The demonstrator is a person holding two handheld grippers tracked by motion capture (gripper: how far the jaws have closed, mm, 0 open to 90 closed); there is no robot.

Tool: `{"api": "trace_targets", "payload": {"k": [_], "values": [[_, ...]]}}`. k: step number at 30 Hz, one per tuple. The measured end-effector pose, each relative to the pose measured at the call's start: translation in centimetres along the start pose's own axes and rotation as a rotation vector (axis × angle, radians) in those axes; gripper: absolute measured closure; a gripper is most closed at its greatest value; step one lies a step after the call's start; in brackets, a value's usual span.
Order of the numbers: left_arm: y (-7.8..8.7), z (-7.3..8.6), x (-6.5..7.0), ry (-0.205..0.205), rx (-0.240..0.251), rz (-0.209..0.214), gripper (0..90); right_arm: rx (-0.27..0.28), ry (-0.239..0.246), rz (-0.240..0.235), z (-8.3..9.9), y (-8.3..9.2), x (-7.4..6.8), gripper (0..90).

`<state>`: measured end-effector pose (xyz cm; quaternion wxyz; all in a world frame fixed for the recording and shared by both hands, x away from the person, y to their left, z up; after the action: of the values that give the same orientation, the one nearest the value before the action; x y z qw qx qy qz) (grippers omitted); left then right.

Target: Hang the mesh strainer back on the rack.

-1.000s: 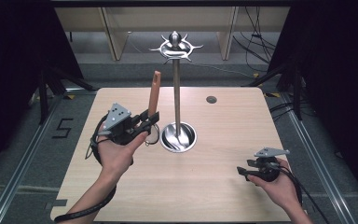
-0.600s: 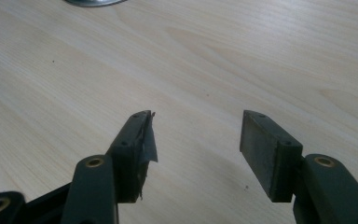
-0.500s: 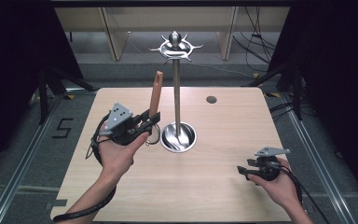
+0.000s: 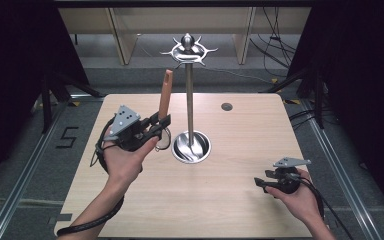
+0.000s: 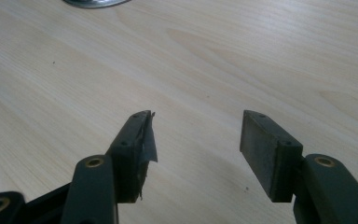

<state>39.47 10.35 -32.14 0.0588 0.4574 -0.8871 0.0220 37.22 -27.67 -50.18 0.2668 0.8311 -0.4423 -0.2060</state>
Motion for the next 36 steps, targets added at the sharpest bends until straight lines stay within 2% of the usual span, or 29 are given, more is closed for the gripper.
{"api": "trace_targets", "payload": {"k": [6, 9, 11, 16, 21, 23, 25, 26, 28, 29, 36], "values": [[-0.4, -0.3, 0.0, 0.001, 0.006, -0.003, 69.0, -0.005, -0.013, -0.004, 0.0, 0.0, -0.1, 44.6], [-0.5, -0.3, 0.1, -0.001, 0.006, -0.001, 69.0, -0.006, -0.005, -0.002, 0.0, 0.0, 0.0, 44.6], [-0.6, -0.2, 0.1, 0.001, 0.005, 0.0, 69.0, -0.017, -0.023, -0.011, -0.1, 0.1, -0.2, 44.6], [-0.9, -0.3, 0.3, 0.003, 0.015, 0.0, 69.0, -0.017, -0.031, -0.006, -0.1, 0.1, -0.2, 44.6], [-1.1, -0.6, 0.3, -0.008, 0.023, -0.01, 69.0, -0.021, -0.02, -0.009, -0.1, 0.1, -0.2, 44.6], [-1.4, -0.6, 0.3, -0.013, 0.023, -0.015, 69.0, -0.026, -0.043, -0.014, 0.0, 0.0, -0.4, 44.6], [-1.4, -0.5, 0.3, -0.015, 0.023, -0.016, 69.0, -0.012, -0.025, -0.01, -0.1, 0.0, -0.2, 44.6], [-1.6, -0.5, 0.3, -0.016, 0.021, -0.019, 69.0, -0.001, 0.002, -0.005, 0.0, -0.2, -0.1, 44.6], [-1.6, -0.5, 0.4, -0.017, 0.023, -0.019, 69.0, 0.001, -0.015, 0.0, 0.0, -0.2, -0.2, 44.6], [-1.7, -0.5, 0.5, -0.02, 0.02, -0.02, 69.0, -0.02, -0.025, -0.016, -0.1, 0.0, -0.2, 44.6], [-2.0, -0.6, 0.5, -0.017, 0.033, -0.026, 69.0, -0.017, -0.022, -0.009, -0.1, 0.0, -0.2, 44.6]]}}
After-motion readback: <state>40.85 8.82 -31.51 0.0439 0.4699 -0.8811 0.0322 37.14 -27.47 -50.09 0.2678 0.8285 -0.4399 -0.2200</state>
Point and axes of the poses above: each handheld gripper's, and its own axes: y roughly backward along the jaws, z roughly out of its underside, x roughly to its right, the point moved 4 cm from there along -y, roughly forward along the jaws, and after that the axes turned 8 degrees about x, right-handed, at the moved point
